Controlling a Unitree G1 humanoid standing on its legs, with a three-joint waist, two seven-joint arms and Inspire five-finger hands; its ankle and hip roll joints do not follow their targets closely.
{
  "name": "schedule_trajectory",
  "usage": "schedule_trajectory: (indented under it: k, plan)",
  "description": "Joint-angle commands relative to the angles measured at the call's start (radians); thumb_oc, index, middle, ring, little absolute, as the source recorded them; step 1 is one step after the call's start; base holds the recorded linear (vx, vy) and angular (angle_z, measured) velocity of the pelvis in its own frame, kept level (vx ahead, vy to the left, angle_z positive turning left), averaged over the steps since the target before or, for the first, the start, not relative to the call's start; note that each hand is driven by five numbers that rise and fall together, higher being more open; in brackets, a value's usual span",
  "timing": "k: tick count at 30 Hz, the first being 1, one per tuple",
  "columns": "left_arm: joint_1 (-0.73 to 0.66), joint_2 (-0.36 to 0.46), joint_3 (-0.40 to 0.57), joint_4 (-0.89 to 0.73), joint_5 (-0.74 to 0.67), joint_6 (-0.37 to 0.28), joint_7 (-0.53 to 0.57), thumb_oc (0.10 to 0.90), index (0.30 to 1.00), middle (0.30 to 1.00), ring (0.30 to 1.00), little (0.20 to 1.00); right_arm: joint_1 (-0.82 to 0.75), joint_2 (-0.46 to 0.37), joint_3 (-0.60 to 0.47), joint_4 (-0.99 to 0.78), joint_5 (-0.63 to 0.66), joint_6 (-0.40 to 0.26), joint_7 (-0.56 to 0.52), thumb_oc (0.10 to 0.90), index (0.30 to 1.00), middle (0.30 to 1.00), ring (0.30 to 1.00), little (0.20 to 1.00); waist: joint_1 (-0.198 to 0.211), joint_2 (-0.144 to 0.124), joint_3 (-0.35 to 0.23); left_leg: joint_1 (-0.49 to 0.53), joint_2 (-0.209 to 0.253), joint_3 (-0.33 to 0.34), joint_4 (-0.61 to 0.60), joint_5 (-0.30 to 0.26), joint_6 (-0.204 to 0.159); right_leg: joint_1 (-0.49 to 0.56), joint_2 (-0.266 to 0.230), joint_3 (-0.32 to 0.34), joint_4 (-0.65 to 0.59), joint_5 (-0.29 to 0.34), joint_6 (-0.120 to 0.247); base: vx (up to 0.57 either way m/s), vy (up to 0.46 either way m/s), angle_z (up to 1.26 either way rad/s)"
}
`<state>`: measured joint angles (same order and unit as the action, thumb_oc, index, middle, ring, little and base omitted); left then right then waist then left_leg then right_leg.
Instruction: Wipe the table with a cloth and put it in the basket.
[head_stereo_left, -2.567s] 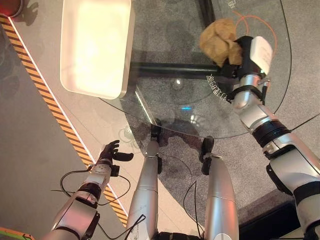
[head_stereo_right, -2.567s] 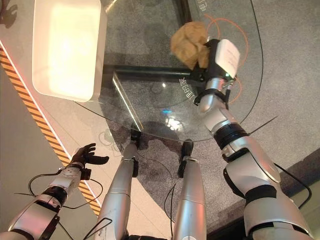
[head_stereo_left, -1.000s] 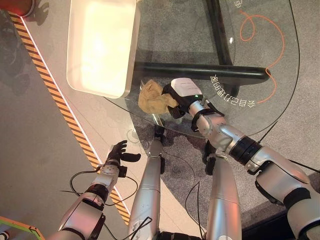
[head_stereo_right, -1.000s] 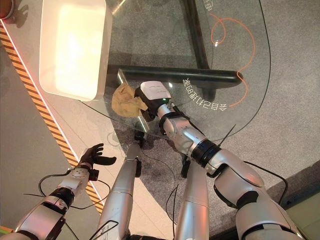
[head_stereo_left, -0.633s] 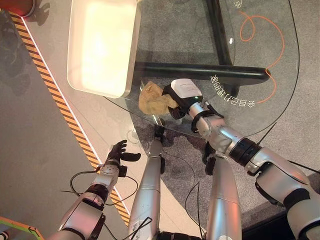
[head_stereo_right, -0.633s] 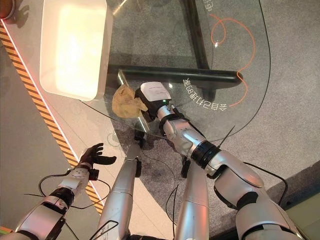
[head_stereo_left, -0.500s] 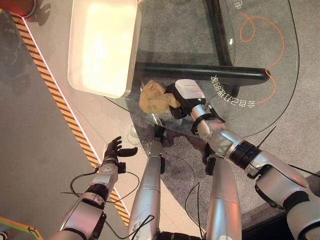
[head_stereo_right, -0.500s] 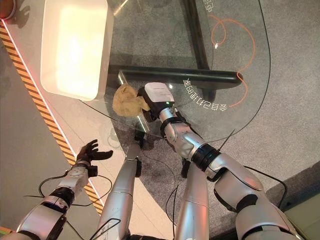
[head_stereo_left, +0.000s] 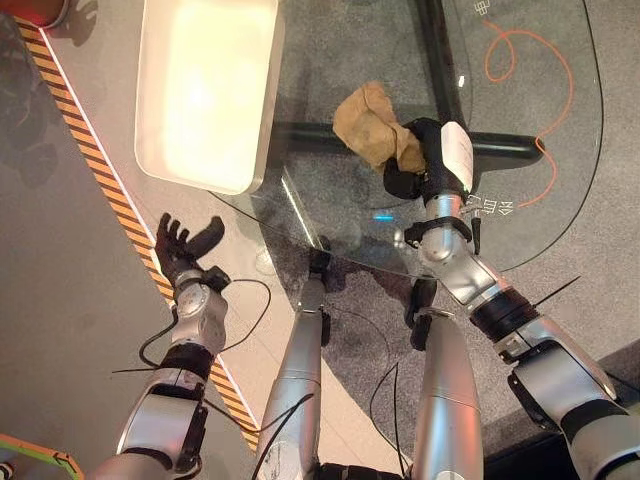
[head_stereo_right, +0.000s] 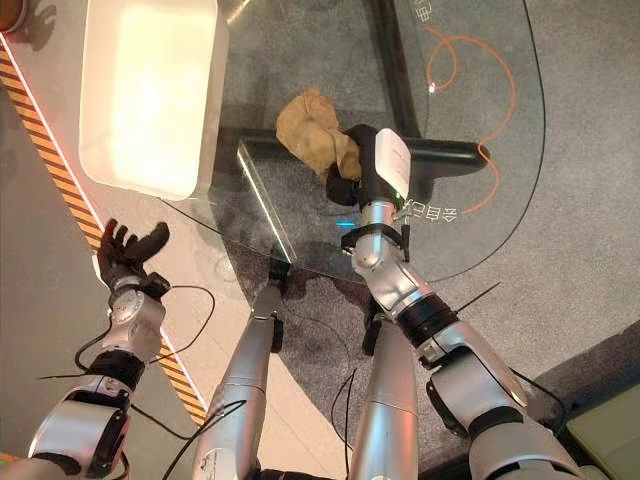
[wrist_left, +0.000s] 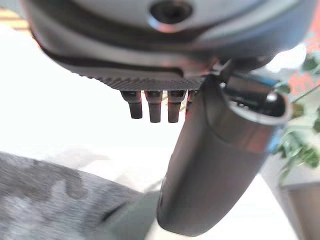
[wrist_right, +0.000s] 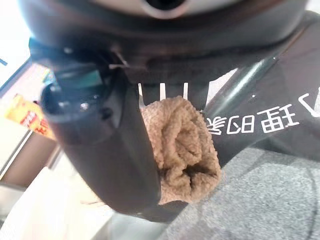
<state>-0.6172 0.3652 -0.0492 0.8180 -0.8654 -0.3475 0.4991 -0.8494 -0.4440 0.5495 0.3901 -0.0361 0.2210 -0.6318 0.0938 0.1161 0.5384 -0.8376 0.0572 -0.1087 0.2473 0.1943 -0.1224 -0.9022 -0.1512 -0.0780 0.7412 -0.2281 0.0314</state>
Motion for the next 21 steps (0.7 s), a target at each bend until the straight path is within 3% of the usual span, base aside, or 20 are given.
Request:
schedule_trajectory:
  k: [1,5,11,14,21]
  plan:
    - [0.008,0.080,0.090,-0.003,-0.058,-0.156,0.047,0.800,0.900,0.900,0.900,0.900,-0.030,0.019,-0.061,-0.194,-0.045,-0.104,-0.083,0.100,0.300,0.300,0.300,0.200,-0.026,-0.035,-0.018,0.027,-0.109,0.077,0.119,-0.163,0.125,0.039,0.069,-0.045,-0.235,0.155,-0.016,0.00,0.000,0.00]
    - [0.017,0.087,0.113,-0.065,-0.033,-0.234,0.079,0.800,0.900,0.900,0.900,0.900,0.001,0.003,-0.090,-0.246,-0.061,-0.132,-0.084,0.100,0.300,0.300,0.300,0.200,-0.034,-0.040,-0.018,0.036,-0.106,0.081,0.112,-0.163,0.123,0.050,0.073,-0.038,-0.241,0.152,-0.016,0.00,0.000,0.00]
    - [0.005,0.071,0.122,-0.239,0.047,-0.277,0.119,0.800,0.900,0.900,0.900,0.900,0.025,-0.005,-0.125,-0.318,-0.096,-0.160,-0.071,0.100,0.300,0.300,0.300,0.200,-0.030,-0.052,-0.018,0.045,-0.103,0.080,0.101,-0.162,0.120,0.067,0.071,-0.045,-0.253,0.151,-0.011,-0.01,-0.012,0.00]
    - [0.011,0.029,0.109,-0.349,0.104,-0.283,0.131,0.800,0.900,0.900,0.900,0.900,0.033,0.010,-0.140,-0.351,-0.121,-0.160,-0.062,0.100,0.300,0.300,0.300,0.200,-0.025,-0.053,-0.018,0.053,-0.105,0.076,0.092,-0.161,0.120,0.076,0.073,-0.047,-0.260,0.153,-0.007,-0.01,-0.024,0.01]
    - [0.052,-0.035,0.077,-0.563,0.177,-0.258,0.028,0.800,0.900,0.900,0.900,0.900,0.064,0.033,-0.187,-0.425,-0.157,-0.183,-0.026,0.100,0.300,0.300,0.300,0.200,-0.017,-0.058,-0.018,0.065,-0.110,0.075,0.082,-0.160,0.122,0.099,0.070,-0.059,-0.278,0.160,0.002,-0.01,-0.027,0.02]
